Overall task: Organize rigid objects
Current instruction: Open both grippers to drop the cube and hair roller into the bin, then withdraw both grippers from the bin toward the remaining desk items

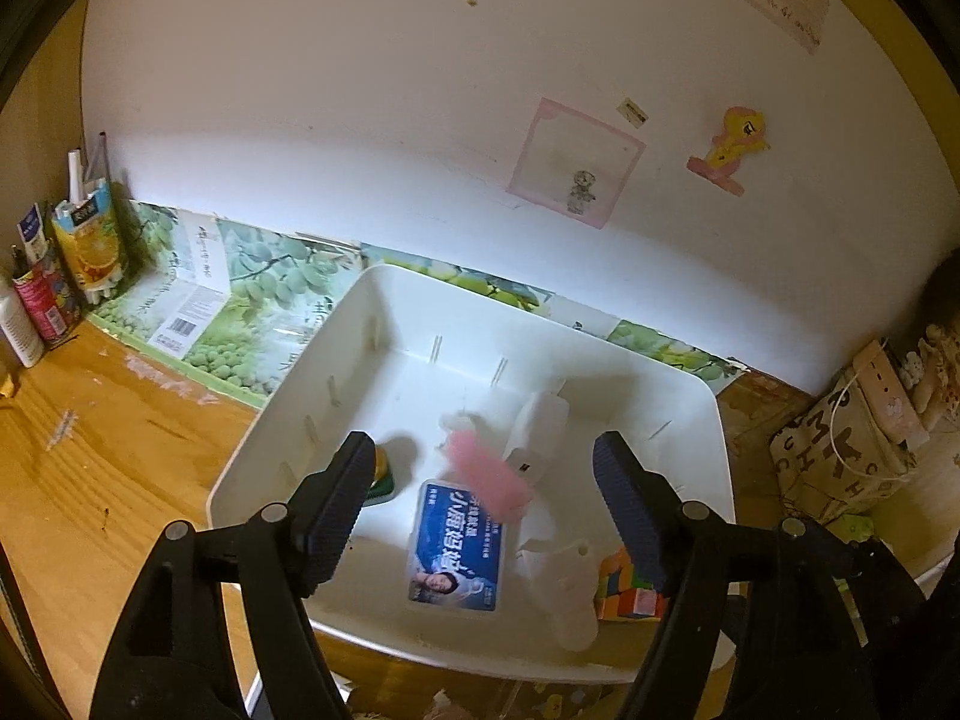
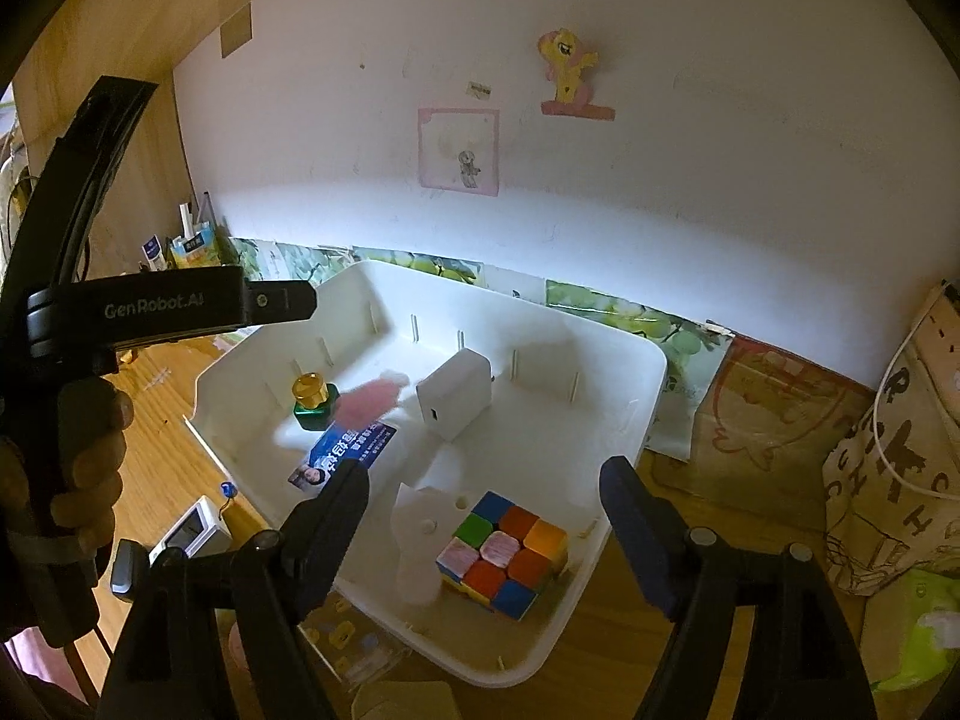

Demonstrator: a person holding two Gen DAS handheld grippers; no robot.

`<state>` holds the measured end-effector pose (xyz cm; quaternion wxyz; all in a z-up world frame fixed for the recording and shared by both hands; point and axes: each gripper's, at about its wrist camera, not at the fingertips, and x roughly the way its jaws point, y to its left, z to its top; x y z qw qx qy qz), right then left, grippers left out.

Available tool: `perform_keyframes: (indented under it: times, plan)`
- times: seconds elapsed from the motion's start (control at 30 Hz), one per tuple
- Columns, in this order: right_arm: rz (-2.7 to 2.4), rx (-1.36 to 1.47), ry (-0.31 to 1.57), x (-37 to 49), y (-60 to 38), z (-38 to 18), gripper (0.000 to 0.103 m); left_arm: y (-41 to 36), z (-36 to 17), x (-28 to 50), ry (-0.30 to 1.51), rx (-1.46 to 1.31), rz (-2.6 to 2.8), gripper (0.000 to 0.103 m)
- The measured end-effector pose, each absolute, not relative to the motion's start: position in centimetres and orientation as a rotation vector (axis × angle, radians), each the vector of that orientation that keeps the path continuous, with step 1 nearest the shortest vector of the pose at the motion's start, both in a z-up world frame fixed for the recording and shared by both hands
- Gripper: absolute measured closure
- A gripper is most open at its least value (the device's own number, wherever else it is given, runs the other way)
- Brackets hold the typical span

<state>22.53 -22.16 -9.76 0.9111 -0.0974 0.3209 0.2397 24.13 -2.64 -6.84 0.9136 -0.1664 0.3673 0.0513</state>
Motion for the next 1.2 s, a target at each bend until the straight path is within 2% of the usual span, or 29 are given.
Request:
perform_keyframes:
  times: [0.53, 1.2]
  plan:
    - [0.528, -0.21, 0.586, 18.8, -22.0, -7.4, 0.022, -1.0, -3.7, 18.9, 0.654, -0.331, 0.198, 0.025]
    - [0.574, -0.207, 0.54, 12.9, -23.3, -6.8, 0.022, 1.7, -1.2, 8.2, 0.536, -0.406, 0.347, 0.022]
